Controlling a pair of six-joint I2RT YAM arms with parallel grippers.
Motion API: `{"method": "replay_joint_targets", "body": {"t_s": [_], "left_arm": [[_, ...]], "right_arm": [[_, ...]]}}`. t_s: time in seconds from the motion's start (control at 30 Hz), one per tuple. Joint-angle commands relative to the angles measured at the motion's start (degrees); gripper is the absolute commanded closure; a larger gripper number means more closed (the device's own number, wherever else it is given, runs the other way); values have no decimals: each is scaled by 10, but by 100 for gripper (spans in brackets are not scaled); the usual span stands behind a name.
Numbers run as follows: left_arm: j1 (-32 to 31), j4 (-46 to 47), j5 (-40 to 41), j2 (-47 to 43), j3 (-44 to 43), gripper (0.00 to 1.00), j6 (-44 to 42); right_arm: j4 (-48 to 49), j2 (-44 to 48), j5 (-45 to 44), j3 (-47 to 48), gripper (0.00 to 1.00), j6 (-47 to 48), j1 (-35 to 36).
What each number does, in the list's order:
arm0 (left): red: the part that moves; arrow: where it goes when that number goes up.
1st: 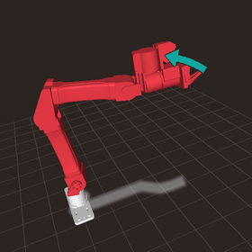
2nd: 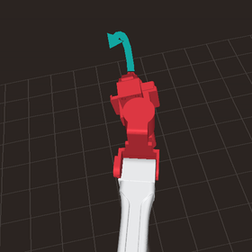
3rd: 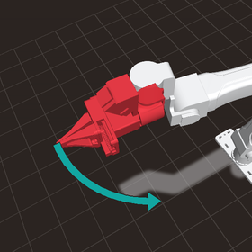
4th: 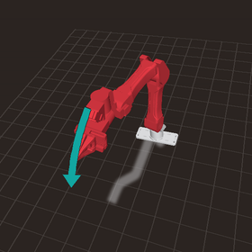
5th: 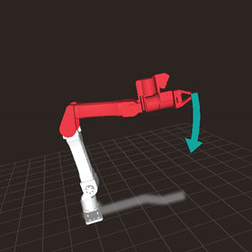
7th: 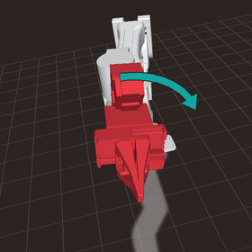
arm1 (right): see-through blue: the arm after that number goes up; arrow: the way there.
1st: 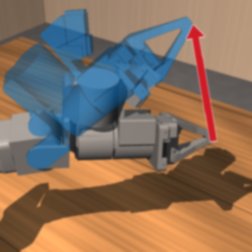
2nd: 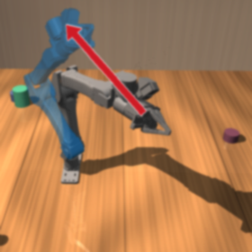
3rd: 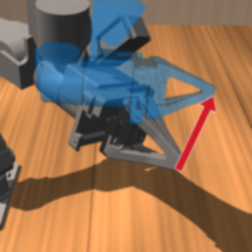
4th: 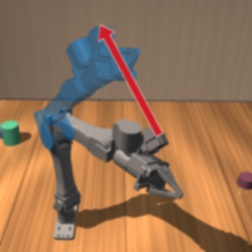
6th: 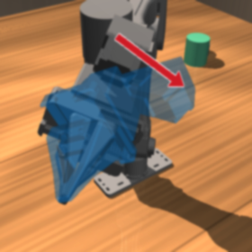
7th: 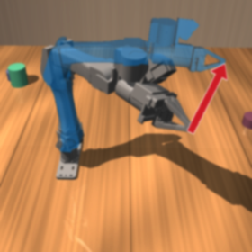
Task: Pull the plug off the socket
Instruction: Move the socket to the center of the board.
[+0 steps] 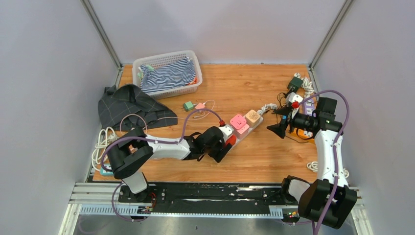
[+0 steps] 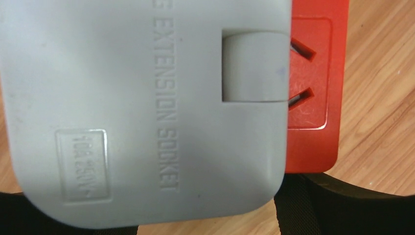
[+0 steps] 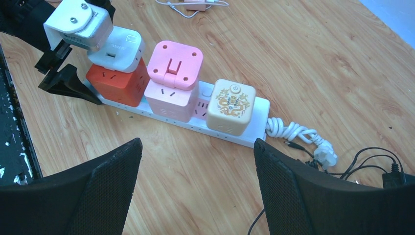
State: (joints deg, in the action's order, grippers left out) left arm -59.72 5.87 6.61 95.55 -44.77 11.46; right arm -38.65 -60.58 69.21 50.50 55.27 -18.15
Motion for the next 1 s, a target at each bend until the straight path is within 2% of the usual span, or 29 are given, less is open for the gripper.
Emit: {"method": "replay_joint_targets", "body": {"t_s": [0.0,0.13,0.27,0.43,0.77,0.97], "left_arm": [[-7,-119,-33,-4,30,79,12],[-8,-104,-37,-18,66,66,18],[-8,-85,-42,-47,94,45,21],[-9,-76,-45,-117,114,25,16],[-8,-72,-45,-274,168,4,10],[-8,-100,-59,-377,197,2,19]], "right_arm": [[-18,6,27,3,15,13,-5],[-23,6,32,3,15,21,-4],[-26,5,38,1,15,27,-2],[-37,1,42,2,15,39,2],[-61,10,53,3,15,70,17],[-64,14,51,4,15,75,32]]}}
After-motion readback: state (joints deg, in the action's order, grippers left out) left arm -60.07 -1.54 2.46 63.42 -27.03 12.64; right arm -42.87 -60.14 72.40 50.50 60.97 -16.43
